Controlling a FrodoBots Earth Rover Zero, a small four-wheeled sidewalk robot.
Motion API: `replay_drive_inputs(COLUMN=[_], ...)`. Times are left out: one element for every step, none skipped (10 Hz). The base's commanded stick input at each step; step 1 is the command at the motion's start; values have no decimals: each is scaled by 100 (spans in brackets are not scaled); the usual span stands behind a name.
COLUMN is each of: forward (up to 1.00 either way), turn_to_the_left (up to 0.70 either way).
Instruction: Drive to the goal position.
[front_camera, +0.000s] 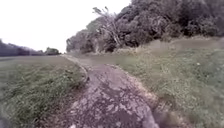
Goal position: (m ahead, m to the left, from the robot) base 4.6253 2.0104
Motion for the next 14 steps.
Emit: replay_drive_inputs(forward=[70,70,70,70,70,70,70,70,70,70,70,70,70,70], turn_to_the_left=[0,0,0,0,0,0,0,0,0,0,0,0,0,0])
